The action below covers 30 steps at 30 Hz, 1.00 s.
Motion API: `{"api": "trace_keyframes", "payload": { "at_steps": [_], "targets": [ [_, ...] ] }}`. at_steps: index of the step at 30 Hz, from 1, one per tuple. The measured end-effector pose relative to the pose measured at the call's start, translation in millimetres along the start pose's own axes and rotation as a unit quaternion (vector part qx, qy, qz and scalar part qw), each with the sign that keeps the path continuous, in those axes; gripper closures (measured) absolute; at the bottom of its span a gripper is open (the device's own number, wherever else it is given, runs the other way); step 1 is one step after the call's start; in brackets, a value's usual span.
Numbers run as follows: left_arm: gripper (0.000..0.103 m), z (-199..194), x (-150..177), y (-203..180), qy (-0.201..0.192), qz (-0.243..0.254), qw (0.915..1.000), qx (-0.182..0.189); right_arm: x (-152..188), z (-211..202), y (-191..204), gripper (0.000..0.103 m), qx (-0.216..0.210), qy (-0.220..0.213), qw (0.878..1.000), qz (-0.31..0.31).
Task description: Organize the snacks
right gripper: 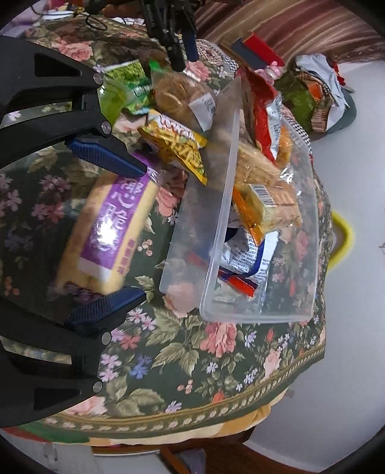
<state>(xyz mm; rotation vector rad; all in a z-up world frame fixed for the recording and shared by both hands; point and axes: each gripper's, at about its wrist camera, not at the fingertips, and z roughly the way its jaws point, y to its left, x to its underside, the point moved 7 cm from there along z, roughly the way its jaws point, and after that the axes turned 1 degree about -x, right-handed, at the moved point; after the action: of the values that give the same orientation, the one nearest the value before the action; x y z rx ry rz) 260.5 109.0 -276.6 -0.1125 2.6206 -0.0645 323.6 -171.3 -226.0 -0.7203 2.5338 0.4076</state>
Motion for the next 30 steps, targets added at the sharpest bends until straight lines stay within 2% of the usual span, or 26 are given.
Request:
{"api": "trace_keyframes", "payload": {
  "at_steps": [4, 7, 9, 11, 15, 20, 26, 30],
  "targets": [
    [0.041, 15, -1, -1, 0.011, -0.009, 0.9999, 0.008, -1, 5, -6, 0.02, -0.013, 0.006, 1.0, 0.022],
    [0.049, 26, 3, 0, 0.02, -0.017, 0.9996, 0.011, 7, 0, -11, 0.02, -0.027, 0.011, 0.999, 0.036],
    [0.055, 25, 5, 1, 0.011, -0.023, 0.9996, 0.009, 12, -4, -11, 0.02, -0.034, 0.014, 0.998, 0.04],
    [0.065, 23, 8, 0, 0.01, -0.025, 0.9995, 0.017, 22, -9, -11, 0.02, -0.04, 0.019, 0.998, 0.044],
    [0.066, 15, 18, 1, 0.01, -0.027, 0.9994, 0.019, 40, -14, -4, 0.02, -0.027, 0.03, 0.999, 0.028],
    [0.066, 2, 32, -2, 0.01, -0.028, 0.9994, 0.02, 63, -22, 17, 0.02, -0.008, 0.039, 0.999, -0.023],
    [0.068, -16, 43, -8, 0.001, -0.023, 0.9996, 0.019, 58, -20, 22, 0.034, 0.005, 0.028, 0.999, -0.019],
    [0.069, -27, 45, -10, -0.002, -0.021, 0.9996, 0.02, 43, -9, 19, 0.05, 0.025, 0.02, 0.999, -0.024]
  ]
}}
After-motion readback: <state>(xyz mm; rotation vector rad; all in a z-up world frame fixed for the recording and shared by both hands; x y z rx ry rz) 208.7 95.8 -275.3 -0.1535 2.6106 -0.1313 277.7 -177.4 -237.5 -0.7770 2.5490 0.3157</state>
